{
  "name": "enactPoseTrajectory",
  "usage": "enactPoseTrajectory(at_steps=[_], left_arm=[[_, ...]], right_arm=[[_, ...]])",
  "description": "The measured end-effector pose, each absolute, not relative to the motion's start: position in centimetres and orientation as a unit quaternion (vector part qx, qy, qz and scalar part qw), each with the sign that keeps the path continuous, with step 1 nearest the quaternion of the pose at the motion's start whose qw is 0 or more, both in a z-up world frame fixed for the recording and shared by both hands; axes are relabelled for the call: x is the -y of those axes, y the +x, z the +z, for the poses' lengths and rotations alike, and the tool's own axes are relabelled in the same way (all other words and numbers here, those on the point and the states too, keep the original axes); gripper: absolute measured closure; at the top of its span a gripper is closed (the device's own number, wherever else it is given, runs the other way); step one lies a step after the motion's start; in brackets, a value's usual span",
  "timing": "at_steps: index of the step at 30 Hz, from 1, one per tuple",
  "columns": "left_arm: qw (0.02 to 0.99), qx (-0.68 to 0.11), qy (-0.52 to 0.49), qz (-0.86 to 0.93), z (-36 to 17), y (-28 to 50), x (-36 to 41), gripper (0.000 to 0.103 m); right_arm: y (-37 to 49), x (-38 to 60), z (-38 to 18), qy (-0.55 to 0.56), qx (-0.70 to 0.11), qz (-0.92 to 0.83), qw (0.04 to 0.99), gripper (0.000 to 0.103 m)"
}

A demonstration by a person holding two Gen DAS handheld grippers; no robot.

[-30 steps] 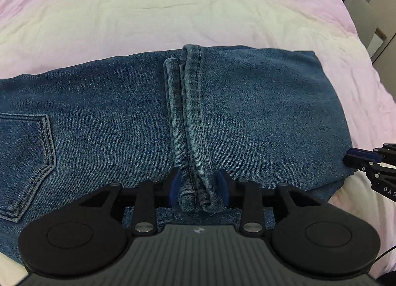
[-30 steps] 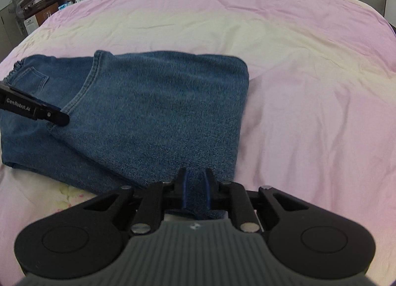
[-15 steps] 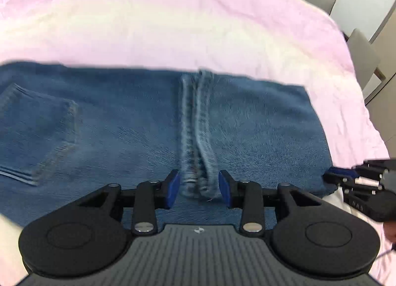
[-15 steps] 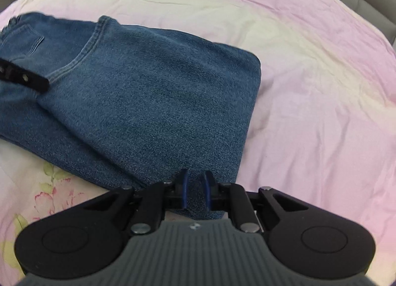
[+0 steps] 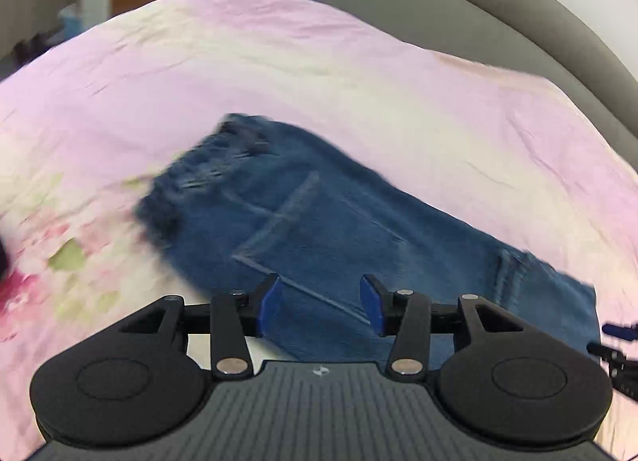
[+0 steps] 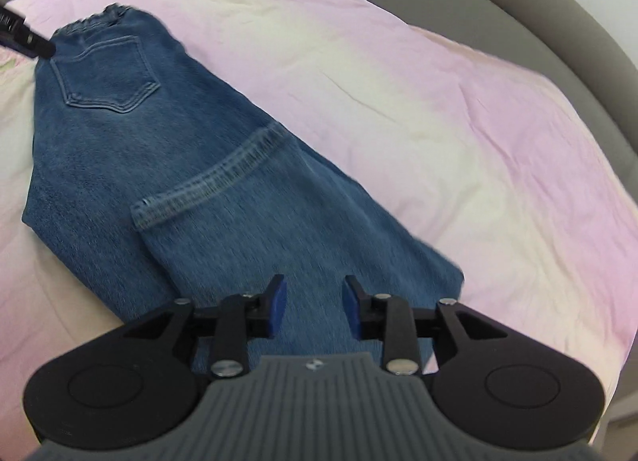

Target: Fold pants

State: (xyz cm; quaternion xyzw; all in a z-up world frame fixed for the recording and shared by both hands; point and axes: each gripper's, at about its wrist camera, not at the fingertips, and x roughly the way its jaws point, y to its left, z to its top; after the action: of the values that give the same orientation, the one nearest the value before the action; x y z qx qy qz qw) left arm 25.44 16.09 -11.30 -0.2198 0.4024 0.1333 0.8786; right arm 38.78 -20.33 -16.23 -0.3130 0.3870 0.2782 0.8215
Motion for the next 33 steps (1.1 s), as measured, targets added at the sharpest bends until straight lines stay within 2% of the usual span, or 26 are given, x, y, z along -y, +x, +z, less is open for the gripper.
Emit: enactPoseTrajectory(at_steps=[3, 11, 16, 21, 22, 24, 26, 30, 33], left_arm=[[0.862, -0.400, -0.261, 0.167, -11.9, 24.5, -19.7, 0.035], [0.816, -0.405, -0.363, 0.194, -16.0, 23.5, -25.4, 0.026], [0.790, -0.393, -0.440, 0.166, -19.4, 24.4, -27.2, 0.024], [0.790, -0.379, -0.459, 0.145, -21.2, 25.7, -27.9, 0.024], [0.793, -0.376, -0.458, 0.142, -21.4, 25.9, -27.9, 0.025], [0.798, -0.362, -0.464, 0.127, -21.4, 25.9, -27.7, 0.047], [0.803, -0.356, -0.459, 0.132, -21.0, 25.8, -27.2, 0.049], [0.822, -0.339, -0.436, 0.139, -19.6, 25.2, -26.1, 0.060], [0.839, -0.309, -0.429, 0.127, -17.5, 24.1, -25.2, 0.064]], right_arm=[[39.8, 18.1, -16.5, -0.324, -0.393, 0.304, 0.805, 0.075], [42.5, 12.4, -19.3, -0.390, -0.432, 0.354, 0.732, 0.075], [43.3, 9.8, -22.2, -0.418, -0.456, 0.365, 0.696, 0.076], [44.1, 8.7, -23.4, -0.421, -0.466, 0.368, 0.686, 0.076], [44.4, 8.6, -23.5, -0.419, -0.468, 0.368, 0.685, 0.076], [44.7, 8.5, -23.7, -0.419, -0.470, 0.369, 0.684, 0.076], [44.8, 8.5, -23.8, -0.418, -0.472, 0.368, 0.684, 0.076], [45.0, 8.3, -24.0, -0.415, -0.472, 0.364, 0.687, 0.076], [44.8, 8.8, -23.7, -0.414, -0.468, 0.361, 0.692, 0.076]])
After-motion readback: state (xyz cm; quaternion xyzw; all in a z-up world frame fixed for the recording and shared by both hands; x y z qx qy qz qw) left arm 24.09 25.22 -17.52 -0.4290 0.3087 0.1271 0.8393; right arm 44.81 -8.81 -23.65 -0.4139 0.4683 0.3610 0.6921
